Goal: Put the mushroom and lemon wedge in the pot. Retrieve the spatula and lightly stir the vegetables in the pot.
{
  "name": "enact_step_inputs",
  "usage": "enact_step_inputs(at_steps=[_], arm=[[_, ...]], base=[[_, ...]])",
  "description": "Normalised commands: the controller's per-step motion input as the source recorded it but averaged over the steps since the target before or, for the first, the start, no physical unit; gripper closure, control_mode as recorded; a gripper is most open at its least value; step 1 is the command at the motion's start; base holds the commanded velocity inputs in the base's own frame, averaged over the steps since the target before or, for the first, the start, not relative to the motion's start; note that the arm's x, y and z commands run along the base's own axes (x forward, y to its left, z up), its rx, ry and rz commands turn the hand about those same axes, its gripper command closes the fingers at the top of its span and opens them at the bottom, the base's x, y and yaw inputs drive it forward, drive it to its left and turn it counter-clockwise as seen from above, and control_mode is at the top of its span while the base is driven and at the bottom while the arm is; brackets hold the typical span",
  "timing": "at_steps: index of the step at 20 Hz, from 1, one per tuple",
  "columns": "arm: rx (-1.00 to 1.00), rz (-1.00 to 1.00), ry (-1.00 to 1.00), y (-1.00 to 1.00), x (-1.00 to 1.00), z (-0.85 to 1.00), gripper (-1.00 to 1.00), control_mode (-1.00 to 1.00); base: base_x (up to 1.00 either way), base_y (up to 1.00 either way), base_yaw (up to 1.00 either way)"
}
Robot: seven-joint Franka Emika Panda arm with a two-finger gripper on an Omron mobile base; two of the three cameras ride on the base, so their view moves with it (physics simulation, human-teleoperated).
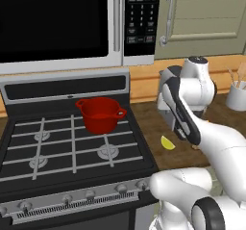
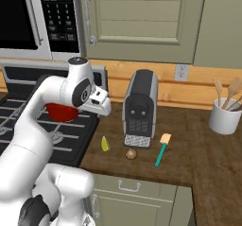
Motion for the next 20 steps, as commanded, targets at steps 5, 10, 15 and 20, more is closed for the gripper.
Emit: enact_step_inputs(at_steps=[5, 10, 15, 20], arm=[[-0.03, -0.06, 0.01, -0.03, 0.0, -0.72, -1.0, -1.0], [-0.05, -0.01, 0.03, 0.0, 0.06, -0.55, -1.0, -1.0], [-0.11, 0.0, 0.08, 0.0, 0.15, -0.45, -1.0, -1.0], [-0.1, 0.0, 0.09, 0.0, 0.21, -0.43, -1.0, -1.0]], base=[[0.0, 0.0, 0.0], [0.0, 0.0, 0.0], [0.0, 0.0, 0.0], [0.0, 0.0, 0.0]])
